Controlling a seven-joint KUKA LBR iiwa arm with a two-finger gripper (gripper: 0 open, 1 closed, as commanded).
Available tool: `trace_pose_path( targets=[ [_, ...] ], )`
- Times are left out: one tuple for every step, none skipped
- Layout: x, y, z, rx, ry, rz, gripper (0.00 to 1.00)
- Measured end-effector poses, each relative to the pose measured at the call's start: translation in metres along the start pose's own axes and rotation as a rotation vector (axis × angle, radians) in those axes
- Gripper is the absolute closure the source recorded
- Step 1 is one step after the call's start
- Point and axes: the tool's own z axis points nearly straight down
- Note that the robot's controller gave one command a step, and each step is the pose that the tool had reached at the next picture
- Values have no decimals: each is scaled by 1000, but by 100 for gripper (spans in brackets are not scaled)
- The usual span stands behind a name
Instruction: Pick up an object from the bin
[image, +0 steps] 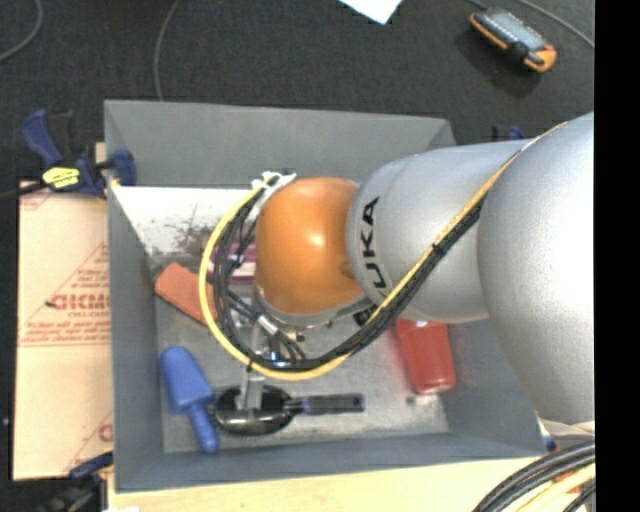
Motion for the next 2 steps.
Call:
trace_pose_path(
  targets=[
    [-2, -1, -5, -2, -8, 5, 0],
    [26, -41, 84, -1, -5, -123, 0]
  ],
)
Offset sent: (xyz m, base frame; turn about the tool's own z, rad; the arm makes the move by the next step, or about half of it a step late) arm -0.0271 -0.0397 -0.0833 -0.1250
